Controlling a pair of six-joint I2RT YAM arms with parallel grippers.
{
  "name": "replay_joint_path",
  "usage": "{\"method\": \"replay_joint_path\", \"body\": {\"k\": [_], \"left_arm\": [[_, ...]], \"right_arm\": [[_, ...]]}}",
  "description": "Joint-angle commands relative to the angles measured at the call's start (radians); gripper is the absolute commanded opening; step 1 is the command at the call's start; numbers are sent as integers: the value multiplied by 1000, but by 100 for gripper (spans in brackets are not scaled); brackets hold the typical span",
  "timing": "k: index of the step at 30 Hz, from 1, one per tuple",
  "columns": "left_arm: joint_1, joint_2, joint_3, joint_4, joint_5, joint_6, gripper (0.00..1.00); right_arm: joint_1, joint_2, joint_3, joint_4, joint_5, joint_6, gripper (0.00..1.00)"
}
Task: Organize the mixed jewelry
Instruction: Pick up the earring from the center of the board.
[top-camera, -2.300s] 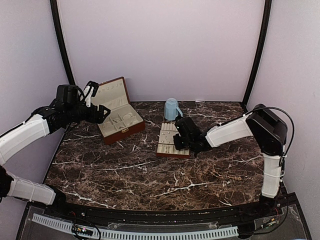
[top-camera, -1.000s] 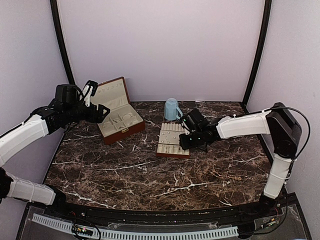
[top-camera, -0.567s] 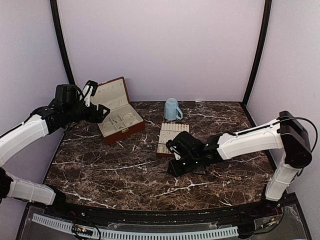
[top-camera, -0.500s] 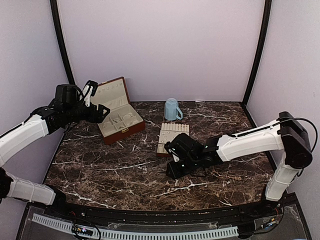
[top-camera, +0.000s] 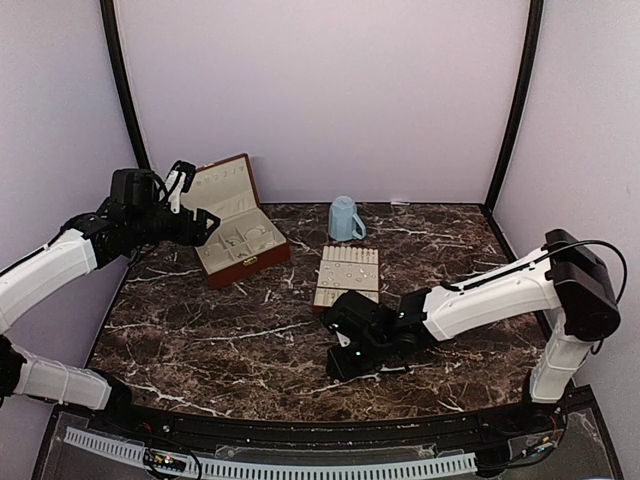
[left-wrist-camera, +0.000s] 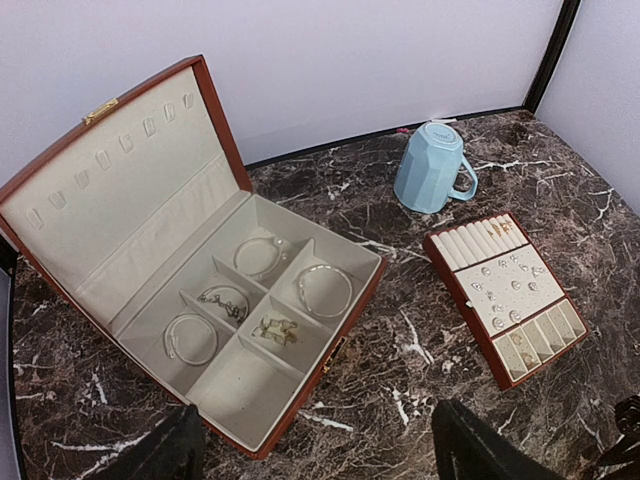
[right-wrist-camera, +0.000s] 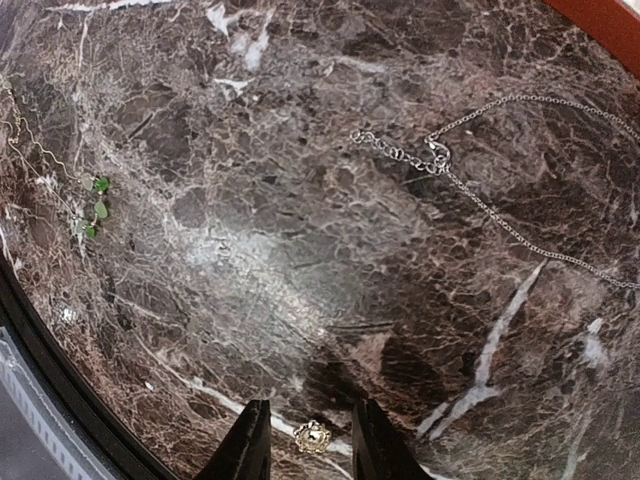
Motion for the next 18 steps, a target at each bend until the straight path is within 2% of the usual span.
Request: {"method": "replay_joint_path", "body": {"k": [1, 13, 18], "left_arm": [[6, -19, -16, 21, 8, 3, 81], [7, -25, -17, 21, 6, 3, 81], [6, -26, -16, 22, 6, 3, 81]], "right_arm": [[16, 27, 4, -3, 9, 19, 27], [23, 56, 13, 0, 14, 16, 18], [24, 69, 16, 4, 11, 19, 10]]}}
